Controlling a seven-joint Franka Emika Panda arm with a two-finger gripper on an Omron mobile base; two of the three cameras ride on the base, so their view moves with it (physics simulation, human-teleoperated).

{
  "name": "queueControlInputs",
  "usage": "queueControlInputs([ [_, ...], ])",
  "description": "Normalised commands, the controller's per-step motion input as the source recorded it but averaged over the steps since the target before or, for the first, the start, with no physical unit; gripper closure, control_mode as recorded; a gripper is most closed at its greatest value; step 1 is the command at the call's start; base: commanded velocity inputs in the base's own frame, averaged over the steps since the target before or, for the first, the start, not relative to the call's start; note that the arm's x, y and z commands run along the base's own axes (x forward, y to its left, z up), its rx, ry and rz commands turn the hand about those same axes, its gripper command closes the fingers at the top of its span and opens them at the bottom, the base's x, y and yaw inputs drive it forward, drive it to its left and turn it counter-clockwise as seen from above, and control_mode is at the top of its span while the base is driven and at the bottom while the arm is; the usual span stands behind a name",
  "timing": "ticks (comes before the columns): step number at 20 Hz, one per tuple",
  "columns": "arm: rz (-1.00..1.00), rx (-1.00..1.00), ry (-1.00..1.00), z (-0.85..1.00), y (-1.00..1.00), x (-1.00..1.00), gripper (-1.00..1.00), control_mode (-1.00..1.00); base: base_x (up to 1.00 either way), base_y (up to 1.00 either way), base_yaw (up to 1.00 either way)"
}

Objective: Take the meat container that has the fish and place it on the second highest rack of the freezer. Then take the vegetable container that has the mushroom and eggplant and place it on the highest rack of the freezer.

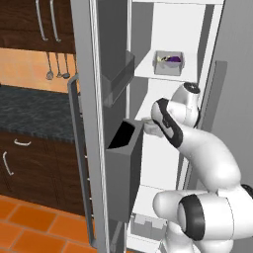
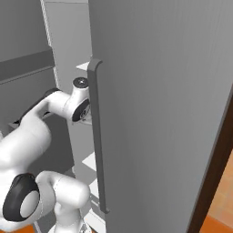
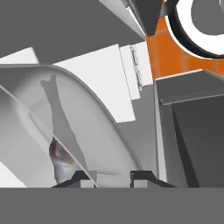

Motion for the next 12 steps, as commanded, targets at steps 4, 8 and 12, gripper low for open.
queueControlInputs([
  [4,0.00,0.00,-0.12,-0.40,0.00,0.29,1.00,-1.00,0.00,0.00,0.00],
  [8,0.00,0.00,-0.07,0.00,0.00,0.70,1.00,-1.00,0.00,0.00,0.00],
  [12,0.00,0.00,-0.08,-0.01,0.00,0.74,1.00,-1.00,0.00,0.00,0.00],
])
